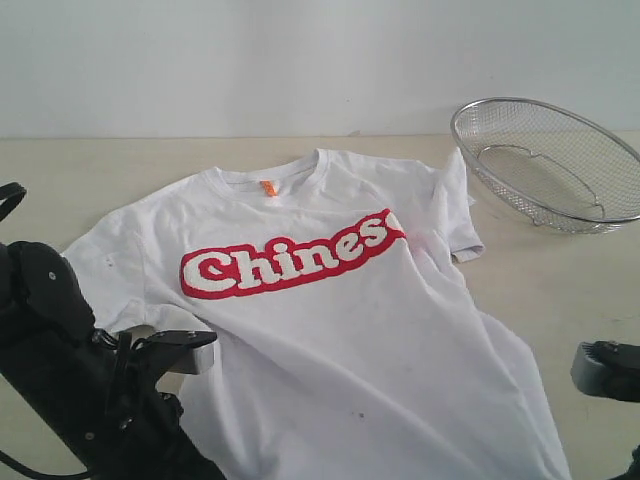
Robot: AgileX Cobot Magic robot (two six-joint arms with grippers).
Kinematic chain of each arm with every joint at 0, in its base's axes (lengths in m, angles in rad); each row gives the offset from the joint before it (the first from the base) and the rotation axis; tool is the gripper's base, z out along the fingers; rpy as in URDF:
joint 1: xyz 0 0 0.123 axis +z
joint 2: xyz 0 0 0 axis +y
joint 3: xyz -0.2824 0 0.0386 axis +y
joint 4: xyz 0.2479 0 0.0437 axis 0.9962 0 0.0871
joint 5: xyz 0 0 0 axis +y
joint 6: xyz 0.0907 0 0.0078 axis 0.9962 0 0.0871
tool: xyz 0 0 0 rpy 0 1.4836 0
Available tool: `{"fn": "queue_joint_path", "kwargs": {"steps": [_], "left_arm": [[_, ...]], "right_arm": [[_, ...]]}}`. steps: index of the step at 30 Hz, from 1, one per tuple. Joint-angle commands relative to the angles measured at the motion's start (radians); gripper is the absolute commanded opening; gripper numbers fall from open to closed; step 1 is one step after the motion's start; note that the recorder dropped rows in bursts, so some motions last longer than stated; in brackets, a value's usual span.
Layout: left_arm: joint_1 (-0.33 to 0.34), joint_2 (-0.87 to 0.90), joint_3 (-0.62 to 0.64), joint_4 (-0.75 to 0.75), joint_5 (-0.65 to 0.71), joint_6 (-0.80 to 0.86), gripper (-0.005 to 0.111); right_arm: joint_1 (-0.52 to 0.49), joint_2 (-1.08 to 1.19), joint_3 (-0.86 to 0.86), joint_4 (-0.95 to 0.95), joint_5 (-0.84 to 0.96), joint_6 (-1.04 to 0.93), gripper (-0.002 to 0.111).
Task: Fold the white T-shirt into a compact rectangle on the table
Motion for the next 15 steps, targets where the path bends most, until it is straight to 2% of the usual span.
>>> {"fn": "queue_joint_path", "kwargs": {"steps": [1,3,5,8,10,12,15], "left_arm": [[-0.008,0.002,0.003,0.078,-0.01,-0.04,0.005],[-0.008,0.002,0.003,0.126,-0.022,-0.087,0.005],[-0.008,0.002,0.003,0.128,-0.022,-0.087,0.005],[-0.008,0.002,0.003,0.13,-0.022,-0.087,0.005],[-0.004,0.002,0.003,0.147,-0.026,-0.087,0.005],[0.016,0.002,0.003,0.162,-0.026,-0.096,0.005],[0.059,0.002,0.003,0.186,-0.026,-0.119,0.005]], "right_arm": [[-0.003,-0.01,-0.049,0.202,0.057,-0.282,0.0],[-0.003,-0.01,-0.091,0.254,0.081,-0.377,0.006],[-0.003,-0.01,-0.114,0.247,0.091,-0.418,0.019],[-0.003,-0.01,-0.123,0.234,0.093,-0.423,0.047],[-0.003,-0.01,-0.123,0.17,0.095,-0.324,0.068],[-0.003,-0.01,-0.123,0.072,0.106,-0.193,0.072],[-0.003,-0.01,-0.136,-0.088,0.161,-0.007,0.067]]}}
